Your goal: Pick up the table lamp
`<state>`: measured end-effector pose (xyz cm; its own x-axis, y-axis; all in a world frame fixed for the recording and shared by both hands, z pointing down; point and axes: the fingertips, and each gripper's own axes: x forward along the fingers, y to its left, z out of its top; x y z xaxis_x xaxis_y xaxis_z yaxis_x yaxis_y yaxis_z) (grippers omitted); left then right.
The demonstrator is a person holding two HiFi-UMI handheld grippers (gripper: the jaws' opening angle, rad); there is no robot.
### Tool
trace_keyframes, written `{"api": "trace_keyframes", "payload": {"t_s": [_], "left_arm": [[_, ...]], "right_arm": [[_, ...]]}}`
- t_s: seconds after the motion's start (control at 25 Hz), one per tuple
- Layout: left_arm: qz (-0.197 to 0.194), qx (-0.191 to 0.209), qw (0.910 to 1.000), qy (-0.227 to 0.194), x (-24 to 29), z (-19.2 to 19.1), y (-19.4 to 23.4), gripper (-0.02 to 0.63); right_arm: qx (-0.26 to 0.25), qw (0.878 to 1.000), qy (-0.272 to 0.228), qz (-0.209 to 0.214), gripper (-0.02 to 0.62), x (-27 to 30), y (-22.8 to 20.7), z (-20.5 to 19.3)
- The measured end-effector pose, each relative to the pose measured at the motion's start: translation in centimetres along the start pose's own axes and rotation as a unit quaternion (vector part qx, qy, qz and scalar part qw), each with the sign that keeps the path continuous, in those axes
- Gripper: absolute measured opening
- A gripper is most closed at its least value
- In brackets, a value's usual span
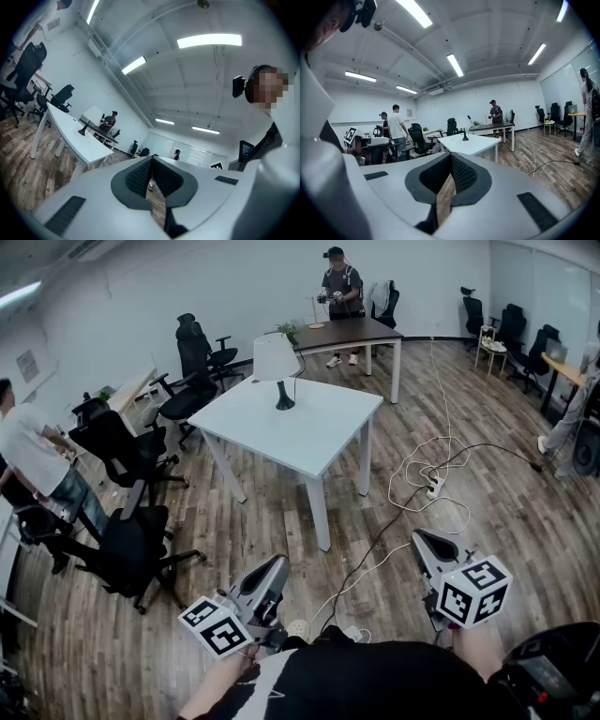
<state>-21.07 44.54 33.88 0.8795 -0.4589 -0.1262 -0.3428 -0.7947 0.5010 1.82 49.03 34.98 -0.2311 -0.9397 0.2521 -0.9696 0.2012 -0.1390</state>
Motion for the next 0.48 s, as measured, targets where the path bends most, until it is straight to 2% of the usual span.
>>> {"api": "trace_keyframes", "payload": {"t_s": [0.28, 0.48], "left_arm": [[0.005, -0.002, 1.0000, 0.002, -0.5, -0.2, 0.3, 0.015], [0.028, -0.005, 0.9996, 0.002, -1.7, -0.7, 1.4, 0.015]], "right_arm": [[-0.001, 1.000, 0.005, 0.002, 0.015, 0.1, 0.4, -0.5], [0.001, 1.000, 0.013, 0.007, 0.015, 0.8, 0.5, -1.3]]}}
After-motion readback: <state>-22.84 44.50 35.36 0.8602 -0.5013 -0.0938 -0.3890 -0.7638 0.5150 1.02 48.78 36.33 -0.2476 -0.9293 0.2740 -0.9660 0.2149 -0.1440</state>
